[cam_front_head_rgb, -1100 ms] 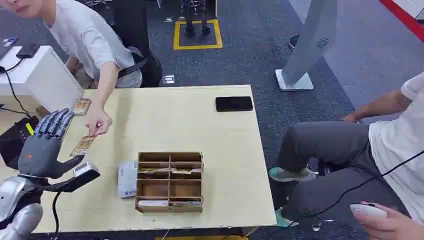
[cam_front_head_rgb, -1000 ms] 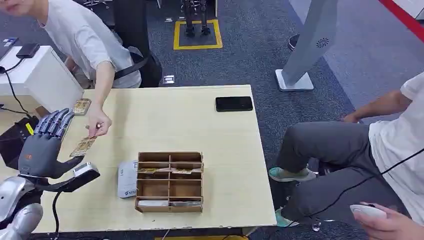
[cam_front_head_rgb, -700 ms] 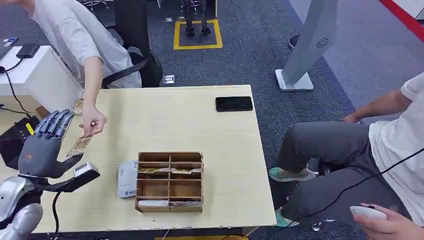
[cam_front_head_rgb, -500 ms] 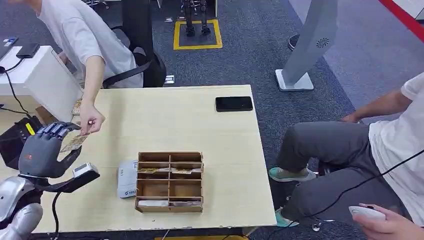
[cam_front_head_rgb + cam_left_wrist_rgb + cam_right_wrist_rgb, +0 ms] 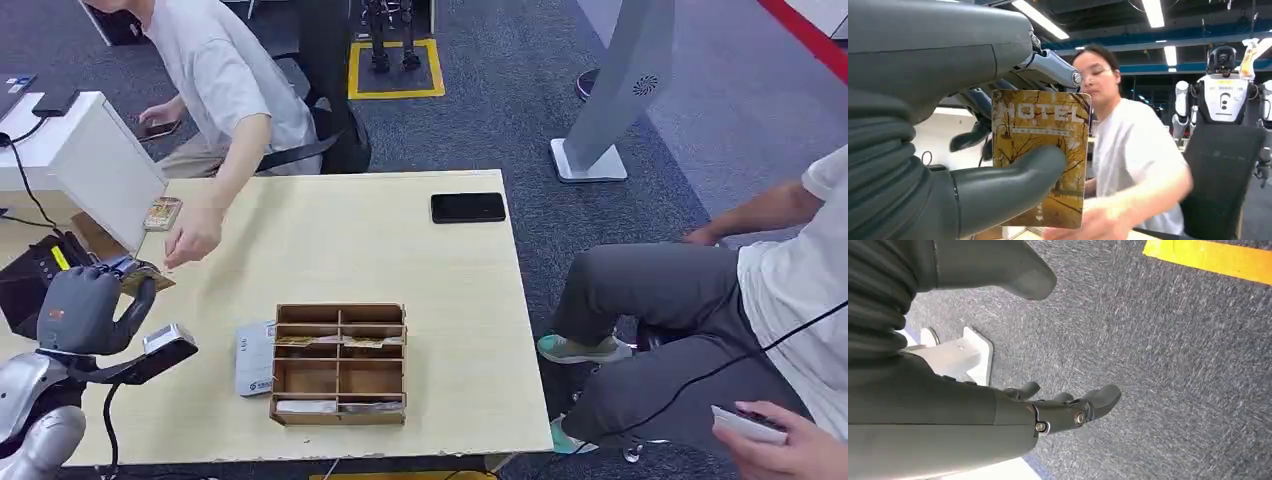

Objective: Pass the card to the sensor for recognition and then transmit it.

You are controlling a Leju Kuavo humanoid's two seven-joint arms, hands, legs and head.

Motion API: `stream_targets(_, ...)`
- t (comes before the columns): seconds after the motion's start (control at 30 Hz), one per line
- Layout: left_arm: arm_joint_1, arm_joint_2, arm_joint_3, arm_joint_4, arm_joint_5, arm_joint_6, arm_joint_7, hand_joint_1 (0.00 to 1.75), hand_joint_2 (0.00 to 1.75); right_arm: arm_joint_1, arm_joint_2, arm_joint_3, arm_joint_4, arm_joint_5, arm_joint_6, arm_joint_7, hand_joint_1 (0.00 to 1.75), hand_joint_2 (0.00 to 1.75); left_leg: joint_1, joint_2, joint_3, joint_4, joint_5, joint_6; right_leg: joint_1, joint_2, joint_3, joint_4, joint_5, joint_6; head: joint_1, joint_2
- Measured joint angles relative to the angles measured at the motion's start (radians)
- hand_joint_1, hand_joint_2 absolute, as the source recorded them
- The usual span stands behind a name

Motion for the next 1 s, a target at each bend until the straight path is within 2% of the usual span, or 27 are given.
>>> stream_targets(0.13,0.000,0.000,0.000,0.000,0.016,0.000,-0.009,1.75,1.75,0.000,0.000,0.000,-0.004,0.000,0.000,0.000,0.00,1.75,0.000,0.000,0.000,0.000,0.000,0.000,0.000,0.000,0.000,0.000,0.000,0.000,0.000,0.000)
stream_targets(0.3,0.002,-0.009,0.001,0.000,0.103,-0.010,-0.043,1.75,1.75,0.001,0.000,0.000,-0.007,0.000,0.003,-0.003,0.00,1.75,0.000,0.000,0.000,0.000,0.000,0.000,0.000,0.000,0.000,0.000,0.000,0.000,0.000,0.000)
stream_targets(0.5,0.005,-0.054,0.004,-0.016,0.361,-0.189,0.043,1.75,1.75,0.002,0.002,0.000,-0.023,0.000,0.018,0.005,0.00,1.75,0.000,0.000,0.000,0.000,0.000,0.000,0.000,0.000,0.000,0.000,0.000,0.000,0.000,0.000)
stream_targets(0.6,0.025,-0.067,0.007,-0.040,0.453,-0.259,0.065,1.75,1.75,0.002,0.002,-0.002,-0.023,0.000,0.021,0.005,0.00,1.75,0.000,0.000,0.000,0.000,0.000,0.000,0.000,0.000,0.000,0.000,0.000,0.000,0.000,0.000)
stream_targets(0.77,0.087,-0.082,0.019,-0.092,0.559,-0.322,0.086,1.75,1.75,0.004,0.002,-0.005,-0.023,0.000,0.024,0.005,0.00,1.75,0.000,0.000,0.000,0.000,0.000,0.000,0.000,0.000,0.000,0.000,0.000,0.000,0.000,0.000)
stream_targets(1.0,0.154,-0.089,0.033,-0.130,0.577,-0.344,0.107,1.75,1.75,0.004,0.002,-0.011,-0.023,0.000,0.024,0.002,0.00,1.75,0.000,0.000,0.000,0.000,0.000,0.000,0.000,0.000,0.000,0.000,0.000,0.000,0.000,0.000)
